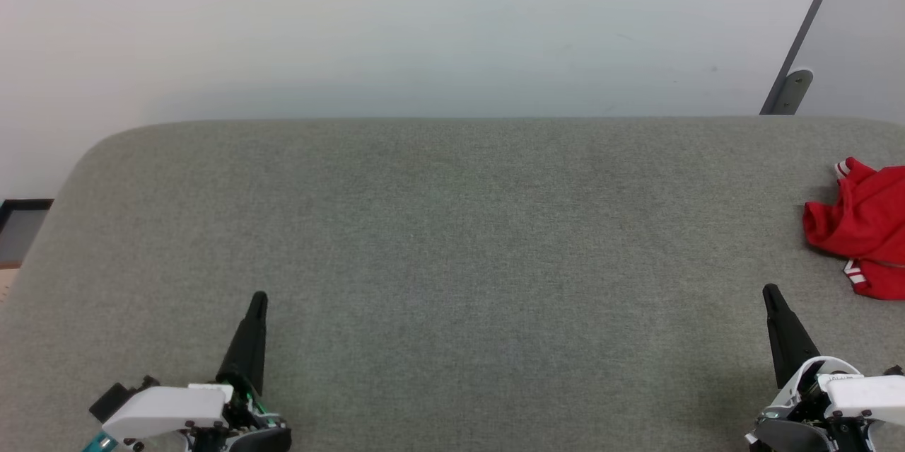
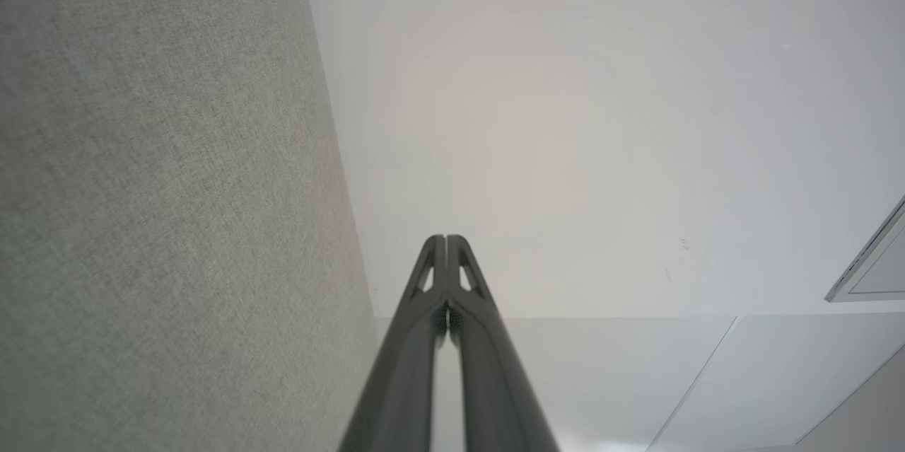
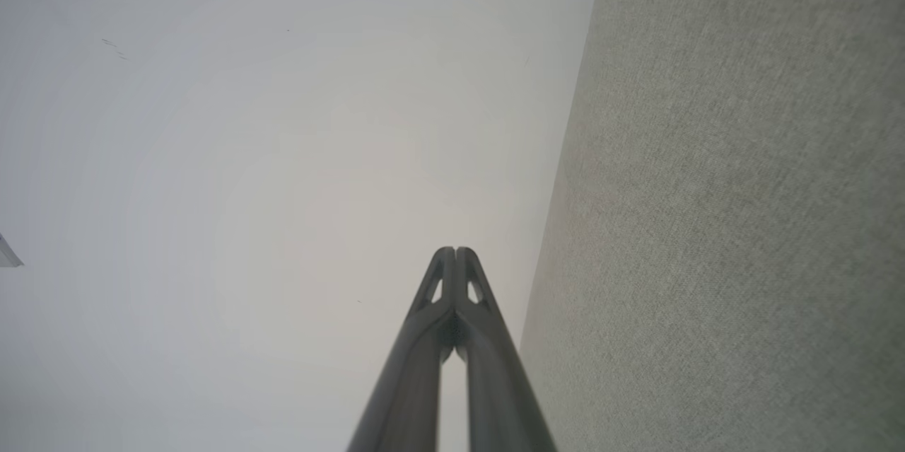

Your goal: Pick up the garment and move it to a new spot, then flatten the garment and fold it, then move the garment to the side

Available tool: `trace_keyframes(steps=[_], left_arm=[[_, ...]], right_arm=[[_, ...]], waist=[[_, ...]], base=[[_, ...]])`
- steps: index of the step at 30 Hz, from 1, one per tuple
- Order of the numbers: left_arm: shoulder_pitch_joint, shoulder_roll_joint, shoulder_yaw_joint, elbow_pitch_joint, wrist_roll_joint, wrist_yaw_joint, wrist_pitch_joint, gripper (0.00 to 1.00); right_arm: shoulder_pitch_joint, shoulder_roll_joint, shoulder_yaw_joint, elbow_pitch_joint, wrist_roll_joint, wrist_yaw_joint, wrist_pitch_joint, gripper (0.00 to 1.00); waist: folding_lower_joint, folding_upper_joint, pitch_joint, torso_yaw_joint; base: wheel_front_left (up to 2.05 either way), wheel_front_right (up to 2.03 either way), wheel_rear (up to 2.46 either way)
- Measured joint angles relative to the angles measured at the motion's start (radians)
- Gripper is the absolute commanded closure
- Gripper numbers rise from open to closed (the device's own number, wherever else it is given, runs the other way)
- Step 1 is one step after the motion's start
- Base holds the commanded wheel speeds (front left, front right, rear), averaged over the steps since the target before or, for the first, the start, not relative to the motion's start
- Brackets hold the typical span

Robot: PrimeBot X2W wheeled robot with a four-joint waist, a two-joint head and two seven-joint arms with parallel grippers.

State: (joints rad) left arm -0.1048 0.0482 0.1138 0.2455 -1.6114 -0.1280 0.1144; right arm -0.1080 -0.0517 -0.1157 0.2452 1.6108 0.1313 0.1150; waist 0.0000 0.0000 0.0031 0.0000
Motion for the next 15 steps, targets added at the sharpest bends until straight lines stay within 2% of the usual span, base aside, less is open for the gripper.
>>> trace_keyframes(steps=[15], left_arm=[[0.000, 0.000, 0.000, 0.000, 0.000, 0.000, 0.000, 1.00]], right_arm=[[0.000, 0.000, 0.000, 0.000, 0.000, 0.000, 0.000, 1.00]], waist=[[0.0000, 0.0000, 0.000, 0.000]], base=[[0.00, 0.00, 0.00]])
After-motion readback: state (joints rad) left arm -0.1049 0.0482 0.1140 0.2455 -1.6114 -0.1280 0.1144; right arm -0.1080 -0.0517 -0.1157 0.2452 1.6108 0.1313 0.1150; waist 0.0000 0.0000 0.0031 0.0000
